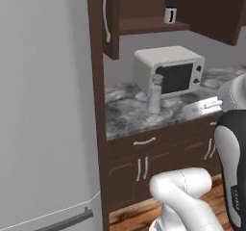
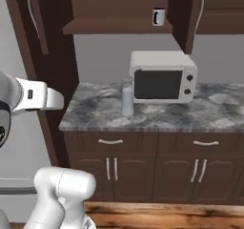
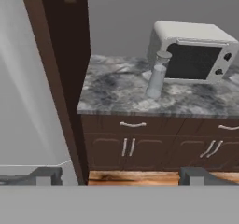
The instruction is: There is a tray on the dining counter. Grab the cup, mug, and pitcher and place them on the tray. The pitcher may be placed next to the tray if it cannot fit the tray.
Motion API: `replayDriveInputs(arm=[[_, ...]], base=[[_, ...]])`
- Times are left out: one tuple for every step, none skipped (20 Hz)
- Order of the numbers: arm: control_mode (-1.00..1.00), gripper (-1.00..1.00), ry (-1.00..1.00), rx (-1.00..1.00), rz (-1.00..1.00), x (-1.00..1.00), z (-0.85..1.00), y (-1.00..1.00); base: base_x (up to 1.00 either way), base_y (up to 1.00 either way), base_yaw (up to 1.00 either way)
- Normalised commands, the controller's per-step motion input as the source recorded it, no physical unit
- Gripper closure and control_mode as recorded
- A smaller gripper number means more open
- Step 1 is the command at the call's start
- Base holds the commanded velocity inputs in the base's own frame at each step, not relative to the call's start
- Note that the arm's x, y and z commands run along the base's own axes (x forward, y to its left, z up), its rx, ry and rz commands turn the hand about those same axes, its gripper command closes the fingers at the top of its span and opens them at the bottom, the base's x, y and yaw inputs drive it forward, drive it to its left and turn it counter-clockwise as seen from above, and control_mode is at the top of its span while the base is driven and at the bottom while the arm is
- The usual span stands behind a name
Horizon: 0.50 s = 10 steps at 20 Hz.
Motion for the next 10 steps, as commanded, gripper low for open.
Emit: replayDriveInputs(arm=[[1.0, -1.0, 0.0, 0.0, 0.0, 0.0, 0.0, 0.0], [1.0, -1.0, 0.0, 0.0, 0.0, 0.0, 0.0, 0.0], [1.0, -1.0, 0.0, 0.0, 0.0, 0.0, 0.0, 0.0], [1.0, -1.0, 0.0, 0.0, 0.0, 0.0, 0.0, 0.0], [1.0, -1.0, 0.0, 0.0, 0.0, 0.0, 0.0, 0.0], [1.0, -1.0, 0.0, 0.0, 0.0, 0.0, 0.0, 0.0], [1.0, -1.0, 0.0, 0.0, 0.0, 0.0, 0.0, 0.0], [1.0, -1.0, 0.0, 0.0, 0.0, 0.0, 0.0, 0.0], [1.0, -1.0, 0.0, 0.0, 0.0, 0.0, 0.0, 0.0], [1.0, -1.0, 0.0, 0.0, 0.0, 0.0, 0.0, 0.0]], base=[[0.56, 0.25, 0.07], [0.48, 0.0, 0.0], [0.51, 0.0, 0.0], [0.54, -0.09, -0.14], [0.54, -0.16, -0.15], [0.54, -0.4, -0.15], [0.51, -0.49, -0.13], [0.48, -0.55, -0.11], [0.47, -0.58, -0.09], [0.53, -0.56, -0.08]])
